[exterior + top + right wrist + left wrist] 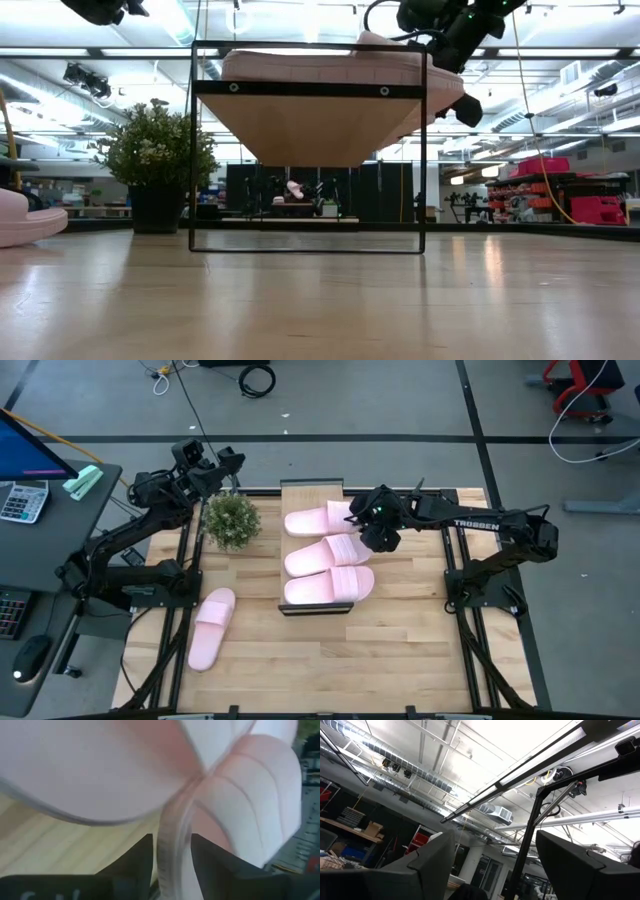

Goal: Pick and place slides into the shelf
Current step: Put the pink slide on the shelf

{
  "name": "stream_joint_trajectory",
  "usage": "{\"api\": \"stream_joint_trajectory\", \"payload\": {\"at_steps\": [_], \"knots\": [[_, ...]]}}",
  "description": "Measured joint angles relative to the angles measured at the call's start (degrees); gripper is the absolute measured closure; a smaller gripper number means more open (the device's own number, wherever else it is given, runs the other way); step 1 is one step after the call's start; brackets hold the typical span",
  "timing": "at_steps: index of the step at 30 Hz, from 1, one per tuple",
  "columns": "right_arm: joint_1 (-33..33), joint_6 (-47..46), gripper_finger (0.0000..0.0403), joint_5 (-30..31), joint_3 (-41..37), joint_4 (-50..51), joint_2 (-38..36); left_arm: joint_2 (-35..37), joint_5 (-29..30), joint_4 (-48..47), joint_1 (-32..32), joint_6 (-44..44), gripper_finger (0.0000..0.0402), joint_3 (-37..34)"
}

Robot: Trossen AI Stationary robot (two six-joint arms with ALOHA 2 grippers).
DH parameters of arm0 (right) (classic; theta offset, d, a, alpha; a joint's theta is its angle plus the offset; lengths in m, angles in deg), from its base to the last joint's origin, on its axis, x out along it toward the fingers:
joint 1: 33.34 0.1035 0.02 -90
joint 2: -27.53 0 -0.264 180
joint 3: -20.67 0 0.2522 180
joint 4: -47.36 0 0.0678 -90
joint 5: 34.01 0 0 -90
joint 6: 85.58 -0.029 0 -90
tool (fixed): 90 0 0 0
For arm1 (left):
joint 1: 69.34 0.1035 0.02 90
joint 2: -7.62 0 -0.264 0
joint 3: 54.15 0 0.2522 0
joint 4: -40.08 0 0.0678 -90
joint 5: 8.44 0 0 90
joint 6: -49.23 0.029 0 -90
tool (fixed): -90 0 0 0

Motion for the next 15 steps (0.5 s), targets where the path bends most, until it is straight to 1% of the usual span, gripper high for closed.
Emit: {"api": "stream_joint_trajectory", "payload": {"at_steps": [7, 12, 15], "knots": [[0.17, 0.28, 0.0248, 0.30, 0.00, 0.61, 0.00, 0.00, 0.00, -0.01, 0.00, 0.17, 0.0120, 0.00], [0.94, 3.03, 0.0242, 2.32, 0.02, 0.42, 0.00, 0.00, 0.00, -0.04, 0.00, 0.15, 0.0120, 0.00], [1.22, 3.12, 0.0240, 4.07, 0.04, 0.40, 0.00, 0.00, 0.00, -0.04, 0.00, 0.15, 0.0120, 0.00]]}}
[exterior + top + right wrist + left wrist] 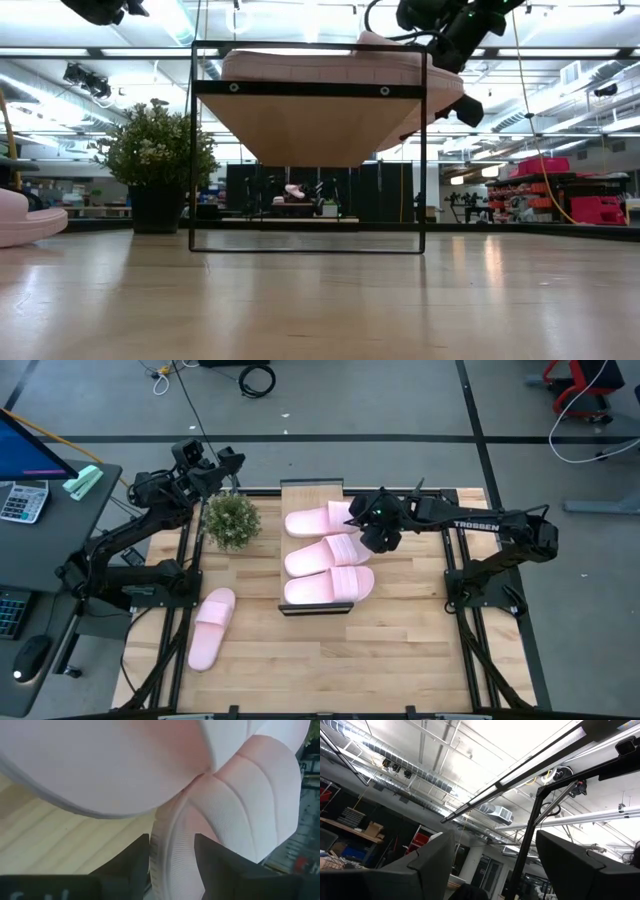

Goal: Pick and place slides into the shelf
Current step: Put the pink slide on the shelf

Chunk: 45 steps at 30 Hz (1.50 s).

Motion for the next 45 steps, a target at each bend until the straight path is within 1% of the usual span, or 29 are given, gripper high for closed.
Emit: {"api": "stream_joint_trajectory", "payload": {"at_steps": [4, 15, 23, 28, 32, 36, 40, 42, 45], "knots": [[-0.04, -0.15, 0.0240, 1.16, 0.00, 0.02, -0.12, 0.00, 0.00, -0.09, 0.00, -0.02, 0.0120, 0.00], [2.48, -1.81, 0.0240, 1.15, 0.57, 0.84, -0.28, 0.02, 0.00, -0.46, 0.00, -0.15, 0.0120, 0.00], [2.51, -2.09, 0.0235, 1.15, 0.57, 2.04, -0.69, 0.02, -0.01, -0.46, 0.00, -0.14, 0.0120, 0.00], [2.50, -1.67, 0.0223, 2.77, 0.61, 2.00, -2.46, 0.02, 0.00, -0.48, 0.00, -0.04, 0.0120, 0.00], [2.67, -2.51, 0.0215, 2.82, 0.63, 2.03, -4.49, 0.02, -0.01, -1.06, 0.00, 2.18, 0.0120, 0.00], [4.26, -3.33, 0.0211, 5.76, 0.63, 1.98, -7.07, 0.02, -0.93, -3.51, 0.01, 3.80, 0.0120, 0.02], [6.62, -9.69, 0.0211, 8.50, 0.63, 1.56, -10.74, 0.02, -4.86, -7.23, 0.00, 5.99, 0.0120, 0.02], [7.95, -15.66, 0.0212, 8.83, 0.88, 1.65, -12.58, 0.00, -6.33, -8.65, -0.02, 7.54, 0.0120, 0.02], [10.12, -28.26, 0.0213, 8.80, 2.82, 1.62, -14.32, 0.00, -6.71, -9.80, -0.67, 9.82, 0.0120, 0.02]]}}
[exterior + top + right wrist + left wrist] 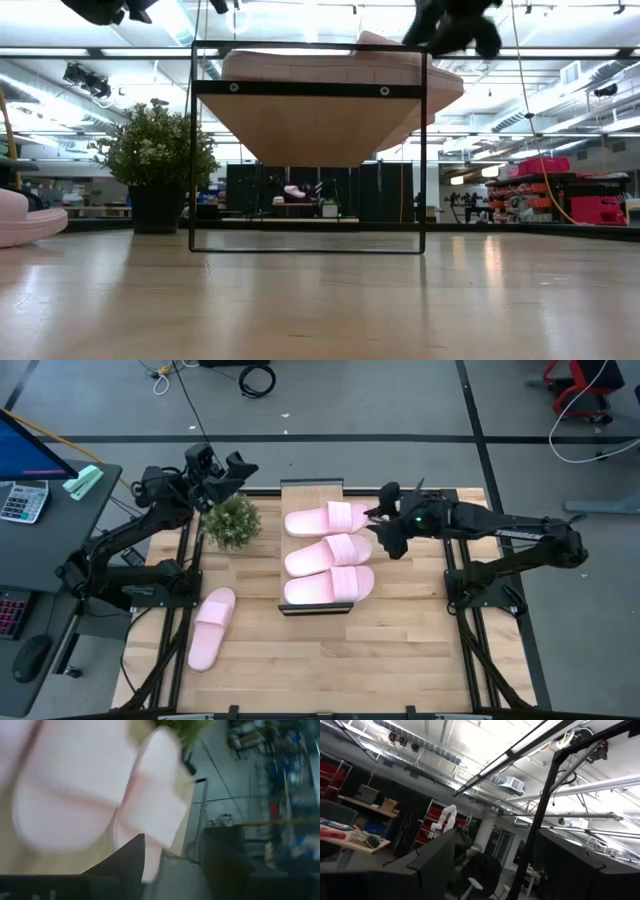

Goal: Pick and place slides into the shelf
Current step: Put the pink slide on the shelf

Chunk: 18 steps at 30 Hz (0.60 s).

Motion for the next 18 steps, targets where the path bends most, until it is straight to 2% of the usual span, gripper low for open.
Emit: {"api": "stream_joint_trajectory", "payload": {"at_steps": [7, 12, 18], "knots": [[4.47, -28.02, 0.0213, -0.61, 6.68, 1.68, -0.87, 0.61, -2.09, -1.20, -3.48, 0.25, 0.0125, 0.00], [6.93, -39.13, 0.0213, -0.64, 8.67, 3.99, -0.85, 3.85, -2.57, -13.14, -7.75, 5.47, 0.0147, 0.02], [8.52, -47.35, 0.0213, -1.15, 8.67, 5.12, -0.47, 8.55, 1.15, -24.68, -14.16, 11.14, 0.0183, 0.02]]}}
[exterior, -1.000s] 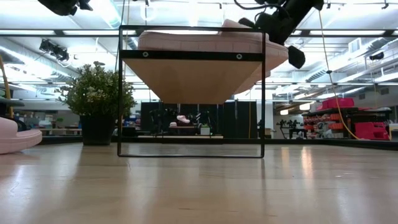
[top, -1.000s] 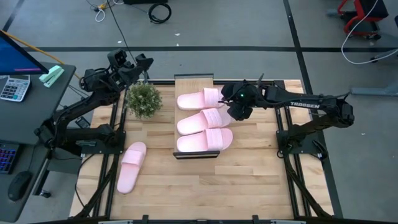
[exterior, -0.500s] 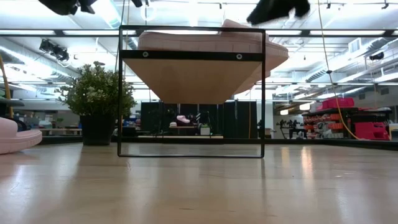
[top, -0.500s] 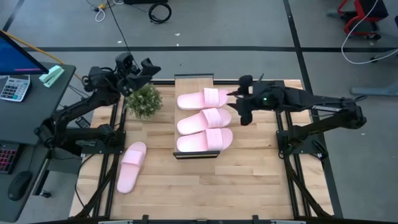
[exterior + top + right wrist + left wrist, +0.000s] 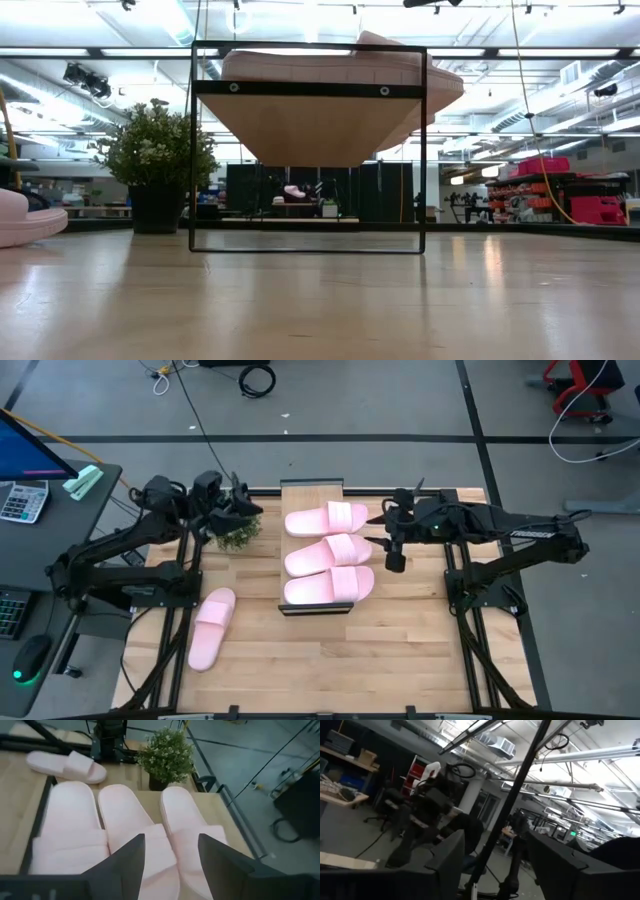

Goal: Pick and place slides into the shelf
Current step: Put the pink slide on the shelf

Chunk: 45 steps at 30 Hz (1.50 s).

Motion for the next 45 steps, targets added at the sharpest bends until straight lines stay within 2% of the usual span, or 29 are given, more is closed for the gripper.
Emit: {"api": "stream_joint_trajectory", "payload": {"at_steps": [4, 7, 14, 20, 24, 28, 31, 40, 45], "knots": [[-0.09, -4.31, 0.0215, -0.08, -0.02, -0.05, 0.76, 2.50, 3.68, -2.40, -4.75, 1.26, 0.0207, 0.00], [-0.09, -6.68, 0.0219, -2.54, -0.02, 0.18, 1.79, 4.16, 6.75, -6.41, -8.86, 3.60, 0.0224, 0.00], [-1.88, -7.91, 0.0226, -4.92, -0.02, 4.76, 5.42, 6.25, 16.30, -15.95, -18.37, 9.08, 0.0252, 0.00], [-8.42, -8.93, 0.0233, -4.92, -0.07, 14.03, 6.20, 6.23, 20.86, -18.22, -24.78, 10.62, 0.0267, 0.00], [-15.02, -13.60, 0.0236, -7.83, -0.07, 13.70, 5.74, 6.21, 24.50, -21.88, -28.38, 11.74, 0.0271, 0.00], [-19.56, -17.24, 0.0236, -14.82, -0.07, 11.09, 5.25, 6.21, 28.03, -26.04, -31.70, 11.87, 0.0272, 0.00], [-20.08, -17.50, 0.0236, -17.46, -0.07, 9.96, 5.24, 6.23, 30.35, -30.00, -34.35, 11.77, 0.0272, 0.00], [-19.65, -17.52, 0.0238, -20.67, -0.07, 10.05, 5.24, 6.21, 36.20, -48.21, -38.29, 6.89, 0.0272, 0.00], [-21.23, -18.81, 0.0238, -20.39, -0.07, 9.81, 5.30, 6.21, 36.55, -55.06, -39.73, 3.66, 0.0272, 0.00]]}}
